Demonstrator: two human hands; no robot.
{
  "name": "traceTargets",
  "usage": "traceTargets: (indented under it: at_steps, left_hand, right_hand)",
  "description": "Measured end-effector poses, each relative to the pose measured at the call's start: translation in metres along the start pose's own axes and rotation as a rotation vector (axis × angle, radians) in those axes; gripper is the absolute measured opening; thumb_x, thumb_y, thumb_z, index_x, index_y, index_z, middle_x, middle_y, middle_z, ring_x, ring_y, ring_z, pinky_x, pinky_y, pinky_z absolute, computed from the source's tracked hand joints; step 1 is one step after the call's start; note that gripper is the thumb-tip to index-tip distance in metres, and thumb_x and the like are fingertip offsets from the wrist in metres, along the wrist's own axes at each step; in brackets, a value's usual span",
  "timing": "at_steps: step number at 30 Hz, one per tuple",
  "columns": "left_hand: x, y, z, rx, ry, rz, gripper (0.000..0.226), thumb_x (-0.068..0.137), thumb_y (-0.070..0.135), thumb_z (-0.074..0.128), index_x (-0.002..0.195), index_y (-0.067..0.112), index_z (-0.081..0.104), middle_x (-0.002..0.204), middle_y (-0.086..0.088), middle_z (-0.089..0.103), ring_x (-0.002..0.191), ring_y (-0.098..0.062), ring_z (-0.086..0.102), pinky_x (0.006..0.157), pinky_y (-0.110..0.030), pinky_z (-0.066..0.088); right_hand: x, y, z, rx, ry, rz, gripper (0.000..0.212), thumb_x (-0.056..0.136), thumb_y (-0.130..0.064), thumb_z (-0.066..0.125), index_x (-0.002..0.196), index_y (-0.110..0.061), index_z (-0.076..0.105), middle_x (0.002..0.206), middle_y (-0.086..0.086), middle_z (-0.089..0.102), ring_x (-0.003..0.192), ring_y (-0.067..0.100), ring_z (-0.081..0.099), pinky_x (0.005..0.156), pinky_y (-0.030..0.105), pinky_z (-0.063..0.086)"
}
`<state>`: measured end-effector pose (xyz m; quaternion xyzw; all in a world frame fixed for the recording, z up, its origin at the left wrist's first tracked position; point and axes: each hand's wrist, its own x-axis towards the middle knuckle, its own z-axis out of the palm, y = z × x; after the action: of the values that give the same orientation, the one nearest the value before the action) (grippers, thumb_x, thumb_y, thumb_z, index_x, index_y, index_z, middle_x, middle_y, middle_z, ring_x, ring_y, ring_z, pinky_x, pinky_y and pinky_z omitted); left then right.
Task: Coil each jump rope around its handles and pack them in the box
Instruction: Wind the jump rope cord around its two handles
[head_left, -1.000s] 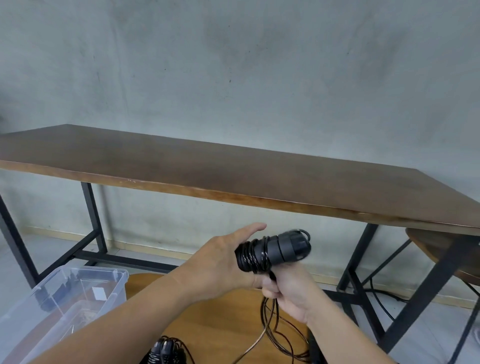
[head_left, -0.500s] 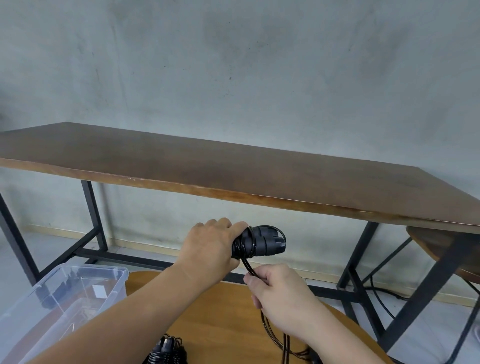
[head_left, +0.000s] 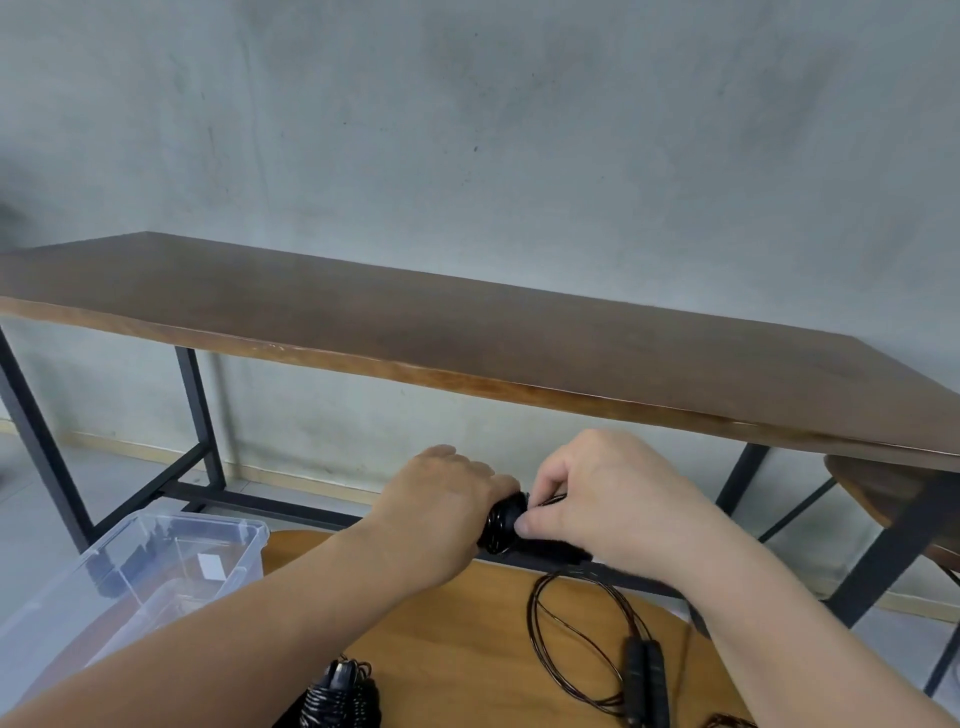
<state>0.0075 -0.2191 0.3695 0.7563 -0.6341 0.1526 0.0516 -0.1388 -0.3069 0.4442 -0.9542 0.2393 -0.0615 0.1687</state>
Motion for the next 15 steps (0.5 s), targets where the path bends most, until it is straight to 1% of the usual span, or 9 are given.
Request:
traceTargets:
  at_steps: [2,4,7,9,12,15]
  left_hand:
    - [-0.002,-0.001,-0.003,-0.101,-0.038,0.03,0.028,0.086,0.013,0.053,0.108,0.031,0.057,0.099,0.006,0.064,0.091,-0.019,0.058,0.089,-0.03,0.04]
    - [-0.006,0.0,-0.005,-0.225,-0.088,0.055,0.024,0.085,0.011,0.057,0.104,0.027,0.059,0.099,0.005,0.065,0.092,-0.02,0.057,0.086,-0.034,0.044]
    - [-0.01,0.005,-0.002,-0.32,-0.134,0.069,0.019,0.086,0.014,0.059,0.103,0.024,0.057,0.099,0.004,0.064,0.094,-0.018,0.057,0.081,-0.034,0.047]
    - [-0.011,0.006,-0.003,-0.393,-0.133,0.051,0.017,0.088,0.016,0.06,0.097,0.029,0.053,0.097,0.006,0.063,0.09,-0.016,0.057,0.077,-0.031,0.047]
    - [-0.014,0.006,-0.009,-0.473,-0.122,0.025,0.027,0.087,0.016,0.062,0.087,0.037,0.046,0.088,0.009,0.06,0.08,-0.011,0.055,0.069,-0.025,0.046]
    - [-0.018,0.009,-0.013,-0.584,-0.129,0.025,0.032,0.085,0.015,0.065,0.077,0.04,0.046,0.078,0.009,0.059,0.073,-0.008,0.055,0.062,-0.019,0.042]
  right_hand:
    - [0.01,0.007,-0.007,0.068,-0.062,-0.038,0.017,0.074,-0.044,0.082,0.072,-0.028,0.076,0.074,-0.01,0.07,0.071,0.007,0.065,0.062,0.025,0.055]
    - [0.021,0.015,-0.01,0.125,-0.141,-0.084,0.023,0.068,-0.047,0.085,0.072,-0.027,0.076,0.072,-0.011,0.069,0.069,0.004,0.063,0.063,0.026,0.053]
    - [0.031,0.027,-0.01,0.236,-0.212,-0.119,0.029,0.066,-0.048,0.086,0.072,-0.022,0.075,0.063,-0.012,0.063,0.058,-0.001,0.054,0.059,0.022,0.045]
    - [0.034,0.034,-0.005,0.332,-0.235,-0.129,0.03,0.066,-0.046,0.085,0.073,-0.019,0.074,0.063,-0.011,0.062,0.059,0.0,0.054,0.06,0.02,0.044]
    - [0.039,0.046,0.003,0.491,-0.25,-0.132,0.031,0.065,-0.046,0.081,0.073,-0.017,0.073,0.062,-0.008,0.061,0.058,0.003,0.053,0.058,0.018,0.043]
    - [0.043,0.063,0.013,0.652,-0.227,-0.055,0.032,0.064,-0.046,0.081,0.07,-0.016,0.07,0.057,-0.002,0.056,0.054,0.011,0.045,0.053,0.022,0.037]
